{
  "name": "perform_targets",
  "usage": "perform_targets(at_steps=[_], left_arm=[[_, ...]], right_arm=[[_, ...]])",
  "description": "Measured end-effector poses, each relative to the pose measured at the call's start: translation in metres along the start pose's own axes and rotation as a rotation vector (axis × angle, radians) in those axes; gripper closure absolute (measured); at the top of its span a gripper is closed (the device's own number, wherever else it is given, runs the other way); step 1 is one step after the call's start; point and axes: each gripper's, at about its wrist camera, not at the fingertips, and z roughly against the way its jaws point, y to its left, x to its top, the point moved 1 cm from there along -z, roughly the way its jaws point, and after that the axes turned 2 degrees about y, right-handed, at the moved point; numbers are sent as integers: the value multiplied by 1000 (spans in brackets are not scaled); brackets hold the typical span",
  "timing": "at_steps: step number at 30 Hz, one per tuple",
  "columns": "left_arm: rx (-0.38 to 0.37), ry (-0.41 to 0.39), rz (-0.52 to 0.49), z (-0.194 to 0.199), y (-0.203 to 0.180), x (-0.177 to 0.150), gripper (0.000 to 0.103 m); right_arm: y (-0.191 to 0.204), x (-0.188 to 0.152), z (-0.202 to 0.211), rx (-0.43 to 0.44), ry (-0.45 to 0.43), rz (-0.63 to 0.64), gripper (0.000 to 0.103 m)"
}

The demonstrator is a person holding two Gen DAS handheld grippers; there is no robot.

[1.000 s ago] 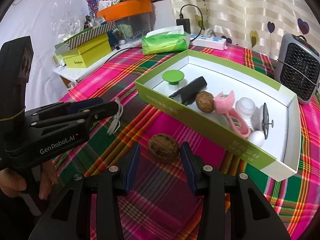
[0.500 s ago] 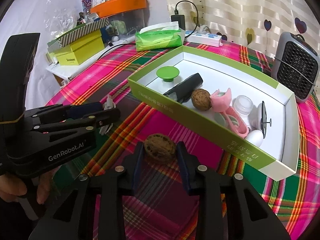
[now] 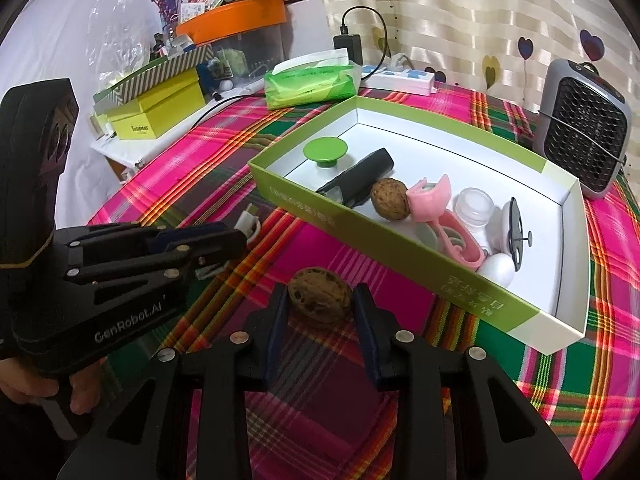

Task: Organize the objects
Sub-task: 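Grasp the white USB cable with the left tool while the right grasps the walnut, then lift and carry the white cable and walnut over the box with both tools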

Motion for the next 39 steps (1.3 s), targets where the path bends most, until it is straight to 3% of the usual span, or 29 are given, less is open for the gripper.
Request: perform_targets(at_steps=[15,39], left_arm=[[-72,-33,-52,8,-14,-3,90],[-45,-73,-110,24,-38,-2,91]], right_arm=[[-3,-4,6,-1,-22,-11,69],[-8,-6,24,-22,-85,-24,69]])
